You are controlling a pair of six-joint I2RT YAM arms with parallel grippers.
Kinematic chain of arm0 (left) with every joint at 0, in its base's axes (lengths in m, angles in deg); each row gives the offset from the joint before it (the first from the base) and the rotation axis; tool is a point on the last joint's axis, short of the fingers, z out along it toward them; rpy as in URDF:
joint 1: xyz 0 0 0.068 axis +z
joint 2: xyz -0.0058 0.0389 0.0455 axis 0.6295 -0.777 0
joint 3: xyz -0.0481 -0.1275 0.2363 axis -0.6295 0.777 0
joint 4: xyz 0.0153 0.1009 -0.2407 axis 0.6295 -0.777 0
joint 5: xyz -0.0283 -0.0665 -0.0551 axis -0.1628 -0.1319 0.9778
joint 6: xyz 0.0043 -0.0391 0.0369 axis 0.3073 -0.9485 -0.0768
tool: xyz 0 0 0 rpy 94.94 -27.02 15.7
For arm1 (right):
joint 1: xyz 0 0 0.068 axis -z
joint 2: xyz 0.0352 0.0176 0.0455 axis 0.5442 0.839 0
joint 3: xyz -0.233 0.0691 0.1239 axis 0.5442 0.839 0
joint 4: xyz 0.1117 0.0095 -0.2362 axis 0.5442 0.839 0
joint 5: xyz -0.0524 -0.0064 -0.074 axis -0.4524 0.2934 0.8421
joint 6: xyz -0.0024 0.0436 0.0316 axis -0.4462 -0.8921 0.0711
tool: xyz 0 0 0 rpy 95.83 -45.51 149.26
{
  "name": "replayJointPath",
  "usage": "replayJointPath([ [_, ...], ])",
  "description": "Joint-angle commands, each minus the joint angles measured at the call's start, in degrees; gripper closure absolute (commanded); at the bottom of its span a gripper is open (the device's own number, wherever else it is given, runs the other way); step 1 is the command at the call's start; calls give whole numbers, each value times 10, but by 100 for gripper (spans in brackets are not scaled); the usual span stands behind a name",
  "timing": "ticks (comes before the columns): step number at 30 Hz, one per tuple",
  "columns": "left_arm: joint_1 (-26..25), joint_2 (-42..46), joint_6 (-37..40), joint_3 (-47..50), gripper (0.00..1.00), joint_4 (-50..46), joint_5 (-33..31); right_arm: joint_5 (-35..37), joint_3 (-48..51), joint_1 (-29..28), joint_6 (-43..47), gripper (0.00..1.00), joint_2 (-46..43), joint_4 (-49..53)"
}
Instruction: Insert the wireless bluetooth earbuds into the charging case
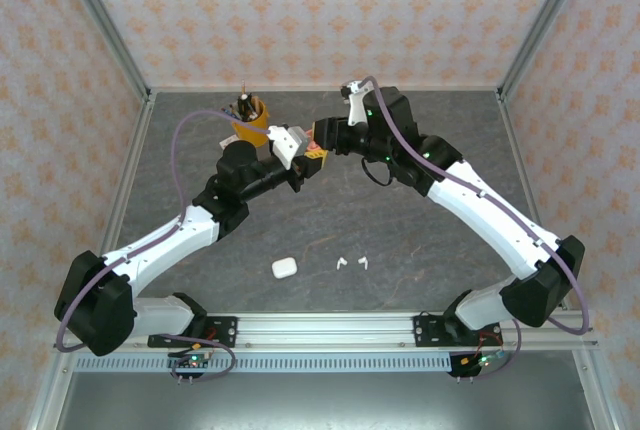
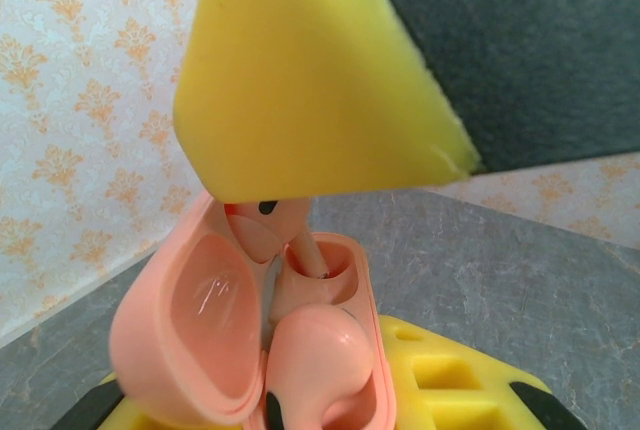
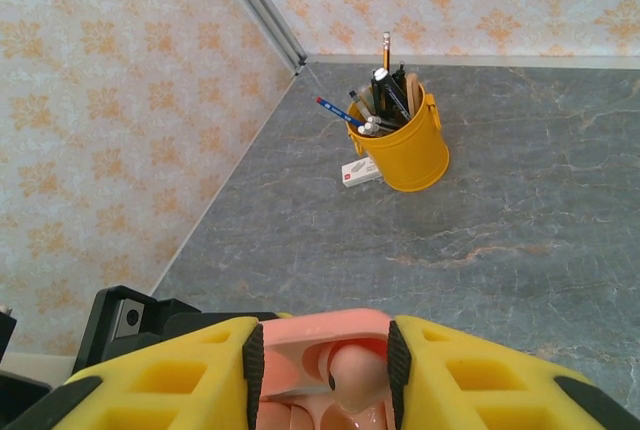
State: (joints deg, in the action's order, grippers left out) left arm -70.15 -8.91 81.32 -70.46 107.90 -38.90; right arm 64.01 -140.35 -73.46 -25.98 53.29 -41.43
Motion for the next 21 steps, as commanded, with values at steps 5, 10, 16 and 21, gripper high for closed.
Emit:
replayJointPath([
  [5, -5, 14, 9, -19, 100, 21, 7, -51, 3, 0, 29, 61, -25, 39],
  [10, -5, 15, 8, -19, 100, 22, 8, -29, 23, 11, 29, 61, -53, 40],
  [16, -5, 14, 5, -18, 100, 23, 10, -35, 25, 36, 10, 61, -65, 23],
  [21, -5, 15, 4, -16, 100, 24, 10, -54, 15, 36, -1, 61, -50, 15],
])
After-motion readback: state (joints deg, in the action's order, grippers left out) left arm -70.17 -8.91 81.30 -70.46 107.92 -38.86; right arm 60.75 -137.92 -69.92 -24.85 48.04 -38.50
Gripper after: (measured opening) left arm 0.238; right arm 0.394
